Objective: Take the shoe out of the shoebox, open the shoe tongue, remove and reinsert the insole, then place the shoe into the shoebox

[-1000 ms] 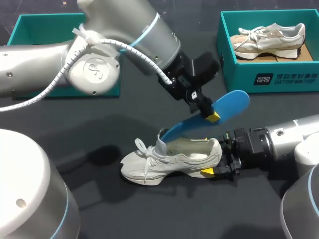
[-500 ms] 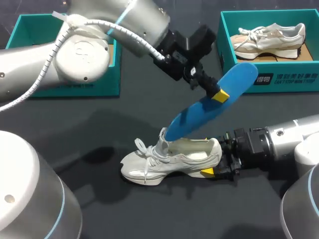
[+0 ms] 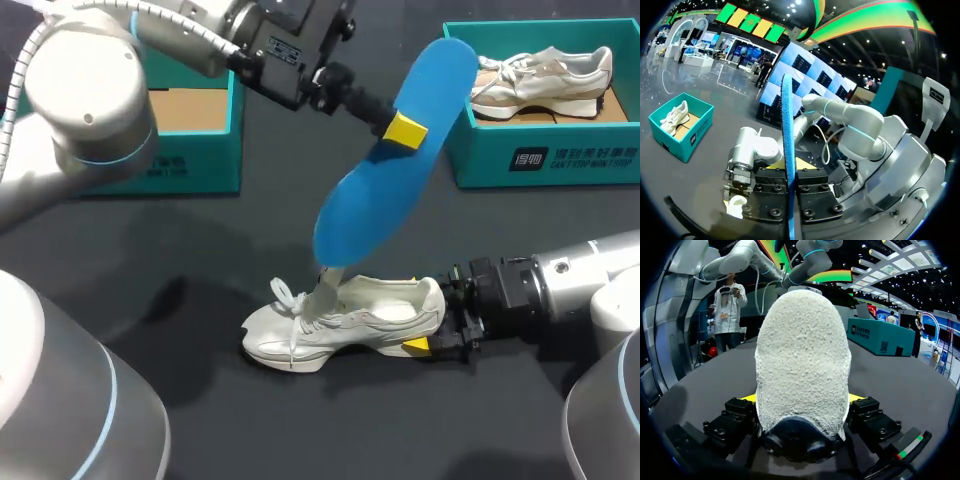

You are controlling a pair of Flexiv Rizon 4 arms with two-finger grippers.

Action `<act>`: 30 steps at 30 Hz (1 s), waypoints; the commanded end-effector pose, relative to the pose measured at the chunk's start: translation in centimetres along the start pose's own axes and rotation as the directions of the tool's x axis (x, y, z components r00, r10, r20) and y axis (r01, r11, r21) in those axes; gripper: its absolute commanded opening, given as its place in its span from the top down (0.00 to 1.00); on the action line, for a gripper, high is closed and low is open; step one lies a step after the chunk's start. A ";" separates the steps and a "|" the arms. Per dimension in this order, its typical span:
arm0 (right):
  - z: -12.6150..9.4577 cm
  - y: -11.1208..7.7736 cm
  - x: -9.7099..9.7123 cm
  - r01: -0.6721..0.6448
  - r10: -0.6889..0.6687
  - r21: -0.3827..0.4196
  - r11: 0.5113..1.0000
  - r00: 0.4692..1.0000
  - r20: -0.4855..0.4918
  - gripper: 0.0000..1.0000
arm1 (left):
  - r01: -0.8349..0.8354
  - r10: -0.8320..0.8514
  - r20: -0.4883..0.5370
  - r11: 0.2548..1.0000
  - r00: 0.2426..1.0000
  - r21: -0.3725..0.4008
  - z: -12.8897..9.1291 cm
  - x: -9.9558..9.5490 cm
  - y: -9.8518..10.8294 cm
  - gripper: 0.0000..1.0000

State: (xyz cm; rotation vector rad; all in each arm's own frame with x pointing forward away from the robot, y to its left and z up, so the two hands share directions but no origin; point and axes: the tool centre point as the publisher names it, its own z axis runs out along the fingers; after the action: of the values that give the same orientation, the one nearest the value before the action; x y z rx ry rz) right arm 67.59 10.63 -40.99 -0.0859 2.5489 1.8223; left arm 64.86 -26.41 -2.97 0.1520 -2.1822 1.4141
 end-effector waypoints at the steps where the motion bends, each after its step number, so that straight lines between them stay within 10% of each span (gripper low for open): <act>1: 0.0 0.1 0.1 0.000 0.000 0.004 1.000 1.000 0.001 1.00 | -0.002 0.001 0.003 0.999 1.000 0.052 -0.2 0.2 0.7 1.00; 7: 0.0 0.1 0.1 0.000 0.000 0.004 1.000 1.000 0.001 1.00 | -0.012 0.005 0.030 0.963 1.000 0.268 -4.3 3.5 -0.7 1.00; 14: 0.0 0.1 0.1 0.000 0.000 0.004 1.000 1.000 0.001 1.00 | -0.061 0.030 0.103 0.944 0.994 0.323 -8.5 7.5 -2.5 1.00; 30: 0.0 0.1 0.1 0.000 0.000 0.004 1.000 1.000 0.001 1.00 | -0.037 0.008 0.091 0.946 0.996 0.321 -8.1 8.1 -1.4 1.00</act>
State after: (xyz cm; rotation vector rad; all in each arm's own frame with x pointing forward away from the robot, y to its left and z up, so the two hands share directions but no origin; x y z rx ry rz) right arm 67.59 10.63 -41.00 -0.0859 2.5489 1.8223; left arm 62.01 -18.60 5.30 0.2997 -2.0122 1.7961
